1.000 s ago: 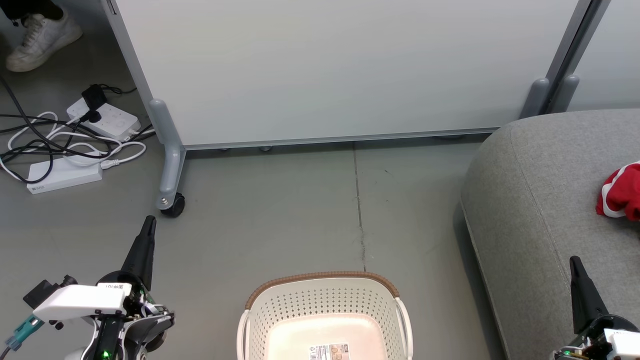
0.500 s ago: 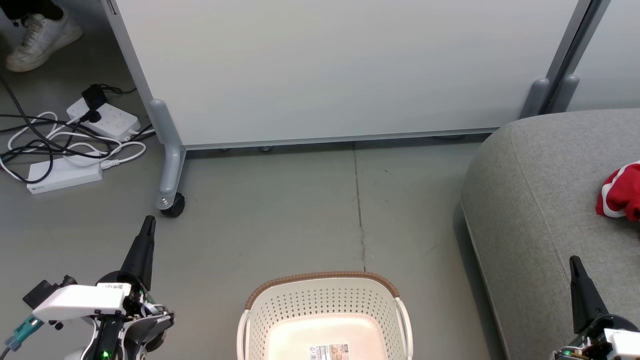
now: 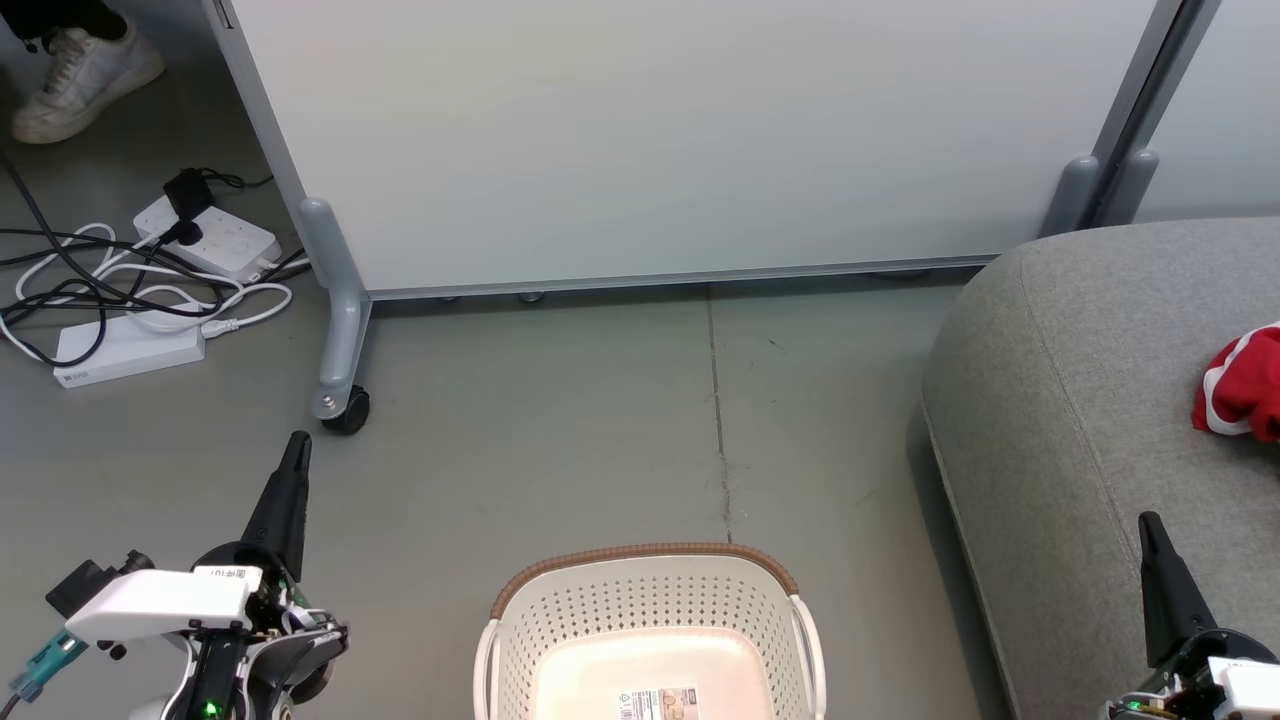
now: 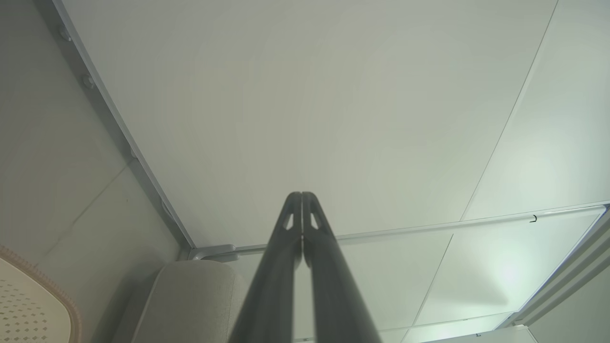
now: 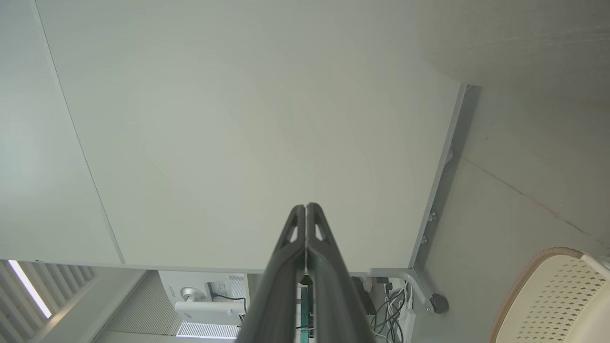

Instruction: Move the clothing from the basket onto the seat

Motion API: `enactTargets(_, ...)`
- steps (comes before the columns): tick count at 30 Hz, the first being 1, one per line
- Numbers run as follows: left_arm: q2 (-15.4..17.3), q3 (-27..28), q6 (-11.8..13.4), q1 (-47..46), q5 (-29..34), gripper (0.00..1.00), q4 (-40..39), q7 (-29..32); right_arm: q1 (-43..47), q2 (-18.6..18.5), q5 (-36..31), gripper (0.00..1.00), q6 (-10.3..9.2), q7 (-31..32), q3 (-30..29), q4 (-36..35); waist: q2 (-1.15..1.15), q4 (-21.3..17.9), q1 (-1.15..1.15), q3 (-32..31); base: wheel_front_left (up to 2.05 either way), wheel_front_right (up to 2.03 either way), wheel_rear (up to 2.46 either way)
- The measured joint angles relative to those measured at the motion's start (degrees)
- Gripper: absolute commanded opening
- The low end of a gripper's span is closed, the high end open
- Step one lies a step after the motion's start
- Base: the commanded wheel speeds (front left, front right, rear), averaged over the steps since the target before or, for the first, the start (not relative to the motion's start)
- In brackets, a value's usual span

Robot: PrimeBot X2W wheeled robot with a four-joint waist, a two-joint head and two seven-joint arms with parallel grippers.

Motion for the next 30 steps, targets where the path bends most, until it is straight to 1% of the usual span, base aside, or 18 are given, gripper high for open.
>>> enactTargets(30,-0.23,0.36,0.00,0.00,0.31,0.00,0.00,0.24,0.00,-0.42,0.18,0.00,0.00,-0.44,0.29,-0.04,0.00,0.00,0.00,0.00,0.00,0.00,0.00)
